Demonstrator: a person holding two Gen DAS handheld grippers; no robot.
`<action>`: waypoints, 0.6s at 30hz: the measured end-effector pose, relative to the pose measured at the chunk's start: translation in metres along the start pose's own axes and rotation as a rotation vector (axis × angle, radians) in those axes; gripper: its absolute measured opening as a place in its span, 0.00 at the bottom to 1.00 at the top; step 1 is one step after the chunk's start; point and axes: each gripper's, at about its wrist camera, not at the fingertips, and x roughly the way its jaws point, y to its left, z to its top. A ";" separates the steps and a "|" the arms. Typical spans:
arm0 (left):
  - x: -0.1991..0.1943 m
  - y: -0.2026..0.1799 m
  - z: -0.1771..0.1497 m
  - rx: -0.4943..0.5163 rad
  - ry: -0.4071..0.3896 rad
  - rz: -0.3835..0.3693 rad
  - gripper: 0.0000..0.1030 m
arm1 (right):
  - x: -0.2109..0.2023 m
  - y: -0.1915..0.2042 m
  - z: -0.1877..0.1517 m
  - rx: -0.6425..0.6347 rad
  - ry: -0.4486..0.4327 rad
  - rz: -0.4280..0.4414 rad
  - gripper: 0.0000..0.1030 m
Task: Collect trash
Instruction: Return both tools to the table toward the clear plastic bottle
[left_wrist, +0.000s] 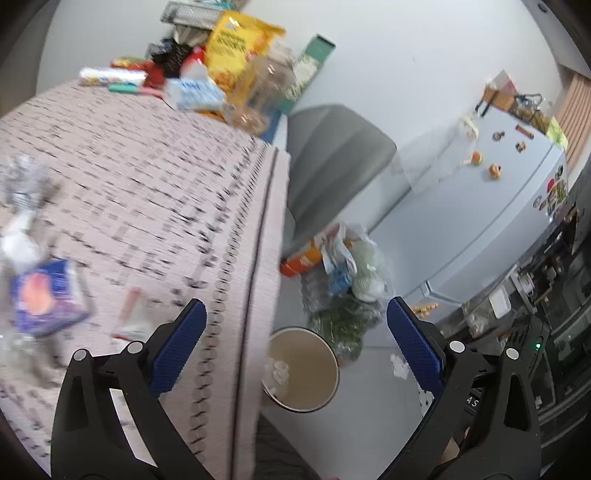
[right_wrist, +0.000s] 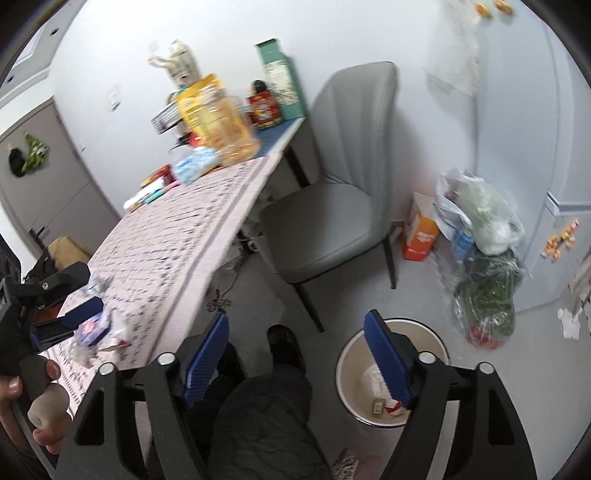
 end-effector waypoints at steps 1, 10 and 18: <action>-0.006 0.003 0.001 -0.005 -0.009 0.004 0.94 | -0.001 0.007 0.000 -0.009 -0.005 0.004 0.84; -0.071 0.058 -0.009 -0.090 -0.093 0.065 0.94 | -0.014 0.082 0.000 -0.110 -0.025 0.095 0.88; -0.114 0.105 -0.025 -0.138 -0.162 0.137 0.94 | -0.022 0.119 -0.013 -0.180 -0.011 0.152 0.88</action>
